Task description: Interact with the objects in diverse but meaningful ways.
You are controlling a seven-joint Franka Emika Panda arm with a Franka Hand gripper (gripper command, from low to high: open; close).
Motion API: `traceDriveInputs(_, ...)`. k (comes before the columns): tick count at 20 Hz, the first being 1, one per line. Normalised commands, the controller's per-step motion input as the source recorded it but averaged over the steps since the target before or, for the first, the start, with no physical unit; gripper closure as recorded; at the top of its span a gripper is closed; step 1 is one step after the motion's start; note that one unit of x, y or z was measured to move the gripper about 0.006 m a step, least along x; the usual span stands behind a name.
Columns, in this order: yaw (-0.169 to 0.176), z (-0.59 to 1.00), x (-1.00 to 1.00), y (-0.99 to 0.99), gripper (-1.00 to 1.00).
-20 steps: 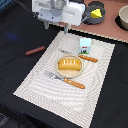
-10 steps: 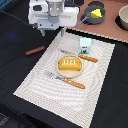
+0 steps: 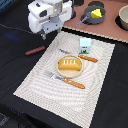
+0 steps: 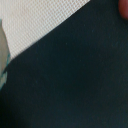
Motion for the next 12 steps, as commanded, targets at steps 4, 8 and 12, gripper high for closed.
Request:
traceDriveInputs(4, 0.194, 0.0, -0.39, -0.05, -1.0)
traceDriveInputs(8, 0.043, 0.02, -0.34, -0.54, -1.0)
traceDriveInputs(12, 0.021, 0.1, -0.23, -0.77, -1.0)
